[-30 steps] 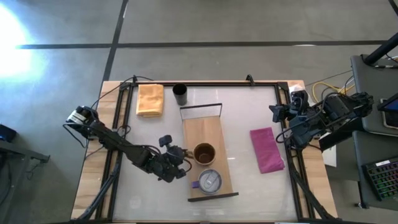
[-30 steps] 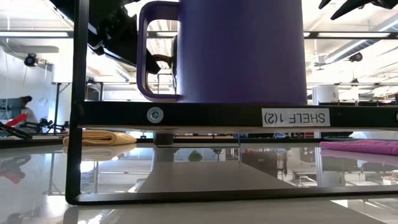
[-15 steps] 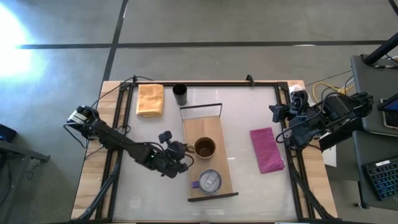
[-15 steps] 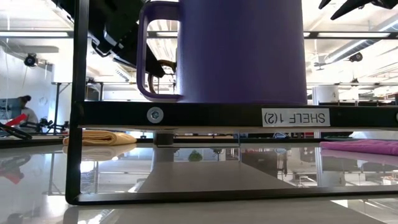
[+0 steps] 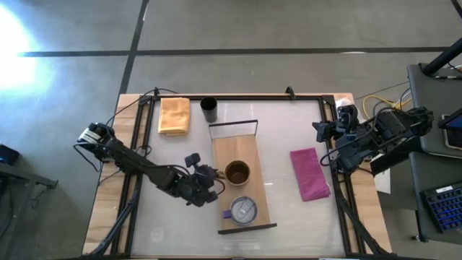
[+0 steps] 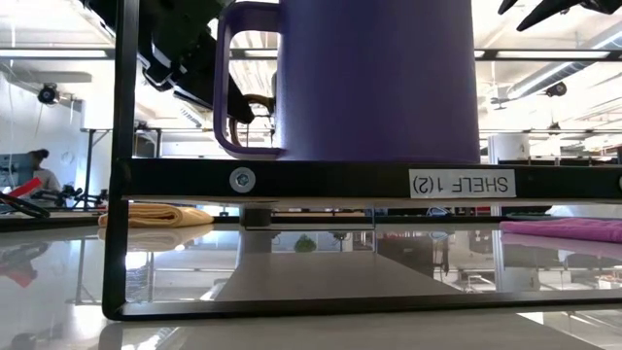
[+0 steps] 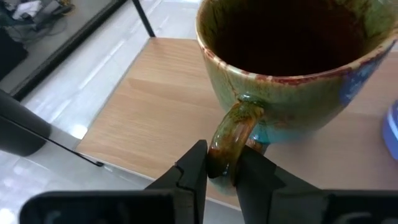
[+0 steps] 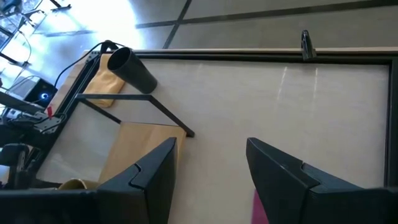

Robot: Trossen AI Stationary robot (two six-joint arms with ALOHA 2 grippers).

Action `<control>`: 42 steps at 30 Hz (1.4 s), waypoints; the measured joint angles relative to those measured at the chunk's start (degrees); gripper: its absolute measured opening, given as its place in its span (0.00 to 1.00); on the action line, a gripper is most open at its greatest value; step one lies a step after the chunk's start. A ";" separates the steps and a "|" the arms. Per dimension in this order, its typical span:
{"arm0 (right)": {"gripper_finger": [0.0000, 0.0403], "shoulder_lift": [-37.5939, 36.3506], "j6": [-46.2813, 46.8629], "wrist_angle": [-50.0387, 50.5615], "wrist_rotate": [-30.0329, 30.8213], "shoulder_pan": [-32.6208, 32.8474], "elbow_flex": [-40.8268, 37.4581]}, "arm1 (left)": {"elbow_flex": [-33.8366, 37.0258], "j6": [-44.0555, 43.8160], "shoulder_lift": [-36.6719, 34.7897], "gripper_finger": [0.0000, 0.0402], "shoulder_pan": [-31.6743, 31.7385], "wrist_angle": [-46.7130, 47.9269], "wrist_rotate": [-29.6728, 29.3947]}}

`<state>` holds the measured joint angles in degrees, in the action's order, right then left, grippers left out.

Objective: Stack small to large cups/mugs on shelf
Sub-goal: Put the green mug on the shelf

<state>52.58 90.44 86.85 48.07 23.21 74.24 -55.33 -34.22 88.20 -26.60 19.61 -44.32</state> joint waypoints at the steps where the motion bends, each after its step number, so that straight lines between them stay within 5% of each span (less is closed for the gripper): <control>1: 0.46 0.00 -0.05 0.00 0.00 0.01 0.00 | 0.02 -0.02 0.00 0.13 -0.11 -0.02 0.40; 42: 0.46 0.00 -0.20 -0.02 0.00 0.01 -0.13 | -1.34 0.01 -2.10 0.14 -0.89 1.81 6.90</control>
<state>52.58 90.24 86.83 48.07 23.22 74.11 -56.66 -34.22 86.11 -27.49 21.42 -37.42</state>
